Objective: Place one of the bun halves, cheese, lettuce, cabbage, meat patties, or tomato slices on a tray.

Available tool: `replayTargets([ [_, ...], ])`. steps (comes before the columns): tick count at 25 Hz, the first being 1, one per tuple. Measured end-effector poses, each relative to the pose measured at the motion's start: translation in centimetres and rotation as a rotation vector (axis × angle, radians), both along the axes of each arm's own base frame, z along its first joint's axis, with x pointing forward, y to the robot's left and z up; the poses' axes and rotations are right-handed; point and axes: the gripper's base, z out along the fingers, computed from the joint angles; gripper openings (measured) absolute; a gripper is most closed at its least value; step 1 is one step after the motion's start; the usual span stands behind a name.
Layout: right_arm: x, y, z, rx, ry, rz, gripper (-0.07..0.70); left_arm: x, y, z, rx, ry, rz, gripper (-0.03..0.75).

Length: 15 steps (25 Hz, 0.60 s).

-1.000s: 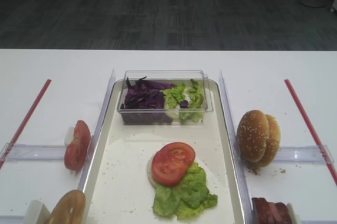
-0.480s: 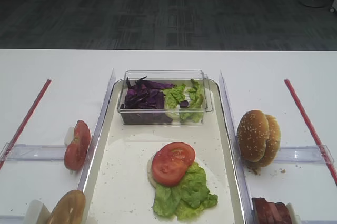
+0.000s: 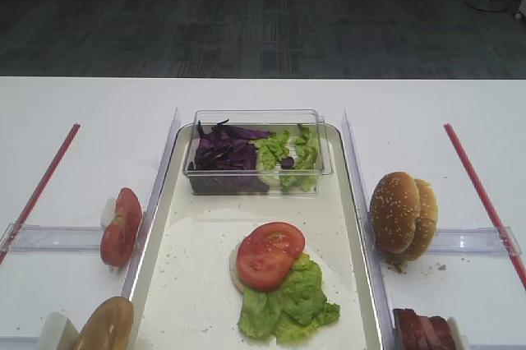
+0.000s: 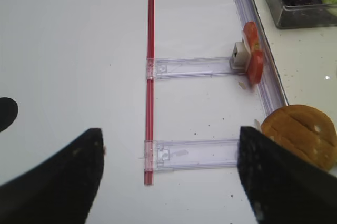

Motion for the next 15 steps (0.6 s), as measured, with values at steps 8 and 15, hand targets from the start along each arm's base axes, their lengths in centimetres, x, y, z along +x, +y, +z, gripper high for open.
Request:
replayTargets([
  [8, 0.0, 0.0, 0.0, 0.002, 0.0, -0.001, 0.036, 0.0, -0.01, 0.0, -0.001, 0.0, -0.001, 0.49],
  [15, 0.0, 0.0, 0.0, 0.002, 0.0, -0.001, 0.102, 0.0, -0.01, 0.0, -0.001, 0.0, -0.001, 0.49],
])
